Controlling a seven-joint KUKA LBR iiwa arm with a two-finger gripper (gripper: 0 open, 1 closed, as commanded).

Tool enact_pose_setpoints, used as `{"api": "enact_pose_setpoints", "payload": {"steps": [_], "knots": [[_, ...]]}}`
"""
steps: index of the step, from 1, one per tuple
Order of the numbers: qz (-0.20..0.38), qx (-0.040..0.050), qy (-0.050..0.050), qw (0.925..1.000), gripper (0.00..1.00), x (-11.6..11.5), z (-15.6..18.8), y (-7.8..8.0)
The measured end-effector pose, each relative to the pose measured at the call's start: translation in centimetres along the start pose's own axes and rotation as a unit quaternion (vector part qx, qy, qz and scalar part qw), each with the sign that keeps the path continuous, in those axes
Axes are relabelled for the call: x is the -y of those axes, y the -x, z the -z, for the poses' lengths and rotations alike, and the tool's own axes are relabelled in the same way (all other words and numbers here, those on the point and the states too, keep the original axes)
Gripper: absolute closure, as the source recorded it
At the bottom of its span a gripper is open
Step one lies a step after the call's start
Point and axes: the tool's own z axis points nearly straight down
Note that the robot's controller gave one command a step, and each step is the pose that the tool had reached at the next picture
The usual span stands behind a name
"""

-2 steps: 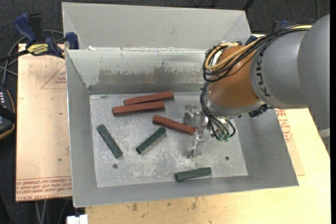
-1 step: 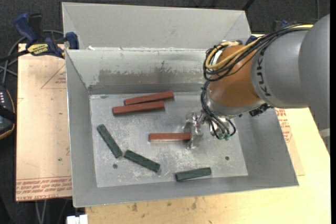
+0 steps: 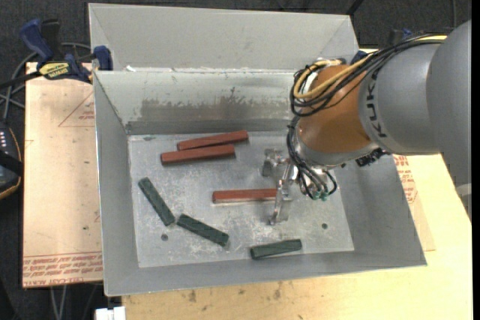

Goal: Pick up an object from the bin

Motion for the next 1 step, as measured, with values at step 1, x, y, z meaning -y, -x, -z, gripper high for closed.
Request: {"api": "enact_pose_setpoints", "payload": {"steps": [1], "knots": [[0.071,-0.0004,0.000,0.9975,0.00,-2.83,-0.03,-0.51]]}}
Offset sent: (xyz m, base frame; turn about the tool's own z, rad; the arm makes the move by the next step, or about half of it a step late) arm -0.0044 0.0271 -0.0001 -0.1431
